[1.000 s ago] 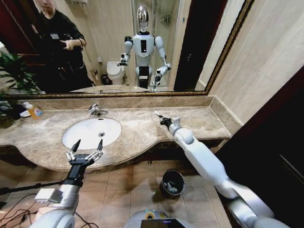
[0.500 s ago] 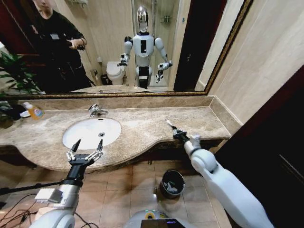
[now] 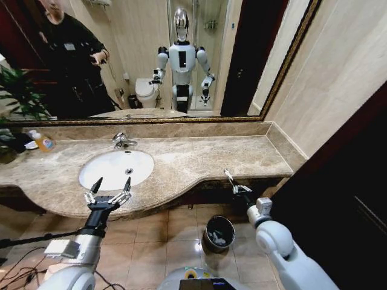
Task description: Pick up the trash from the sink and place it in the trash bin.
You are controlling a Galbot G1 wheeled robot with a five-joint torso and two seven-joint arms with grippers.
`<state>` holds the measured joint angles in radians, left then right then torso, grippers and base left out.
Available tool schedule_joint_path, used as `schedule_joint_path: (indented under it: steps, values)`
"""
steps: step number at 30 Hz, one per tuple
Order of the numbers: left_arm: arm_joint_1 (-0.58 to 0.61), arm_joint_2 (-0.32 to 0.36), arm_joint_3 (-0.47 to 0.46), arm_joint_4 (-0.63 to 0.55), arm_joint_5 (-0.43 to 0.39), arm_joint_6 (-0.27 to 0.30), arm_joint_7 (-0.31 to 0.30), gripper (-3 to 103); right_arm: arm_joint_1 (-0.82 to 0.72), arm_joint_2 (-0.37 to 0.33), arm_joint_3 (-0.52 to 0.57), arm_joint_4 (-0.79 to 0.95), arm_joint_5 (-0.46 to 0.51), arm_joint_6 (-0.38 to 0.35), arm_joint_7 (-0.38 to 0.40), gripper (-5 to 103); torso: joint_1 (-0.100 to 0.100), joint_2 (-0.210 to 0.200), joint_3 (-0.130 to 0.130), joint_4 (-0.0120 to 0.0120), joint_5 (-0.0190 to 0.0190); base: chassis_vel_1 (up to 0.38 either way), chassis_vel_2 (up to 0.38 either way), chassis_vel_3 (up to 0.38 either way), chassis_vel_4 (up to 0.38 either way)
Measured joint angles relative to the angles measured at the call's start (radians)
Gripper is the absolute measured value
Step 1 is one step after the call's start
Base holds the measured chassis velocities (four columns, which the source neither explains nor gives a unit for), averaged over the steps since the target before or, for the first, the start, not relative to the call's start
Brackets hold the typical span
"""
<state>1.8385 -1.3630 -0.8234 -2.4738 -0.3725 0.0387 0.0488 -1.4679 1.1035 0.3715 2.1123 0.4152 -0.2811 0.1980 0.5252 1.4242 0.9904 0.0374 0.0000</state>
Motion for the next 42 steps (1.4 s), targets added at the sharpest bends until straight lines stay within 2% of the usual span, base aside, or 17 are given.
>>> schedule_joint_path:
  steps: [5,14,18,22,32,42]
  values:
    - [0.000,0.000,0.000,0.000,0.000,0.000,0.000,100,-0.078,0.052,0.013,-0.043,-0.098,0.059,-0.028,0,0.000,0.000,0.000,-0.0008,0.0000,0.000,0.000,0.000,0.000]
    - [0.000,0.000,0.000,0.000,0.000,0.000,0.000,100,-0.131,0.108,0.011,-0.069,-0.155,0.099,-0.041,0,0.000,0.000,0.000,-0.0005,-0.0001,0.000,0.000,0.000,0.000]
    - [0.000,0.000,0.000,0.000,0.000,0.000,0.000,100,-0.168,0.163,0.012,-0.133,-0.214,0.148,-0.071,0,0.000,0.000,0.000,-0.0006,0.0002,0.000,0.000,0.000,0.000]
    - [0.000,0.000,0.000,0.000,0.000,0.000,0.000,100,-0.186,0.181,0.020,-0.189,-0.230,0.188,-0.083,0,0.000,0.000,0.000,-0.0006,0.0001,0.000,0.000,0.000,0.000]
    - [0.000,0.000,0.000,0.000,0.000,0.000,0.000,100,-0.165,0.176,0.018,-0.403,-0.172,0.273,-0.087,0,0.000,0.000,0.000,-0.0006,0.0000,0.000,0.000,0.000,0.000]
    - [0.000,0.000,0.000,0.000,0.000,0.000,0.000,100,-0.070,0.204,0.003,-0.576,-0.136,0.298,-0.081,0,0.000,0.000,0.000,-0.0006,0.0000,0.000,0.000,0.000,0.000]
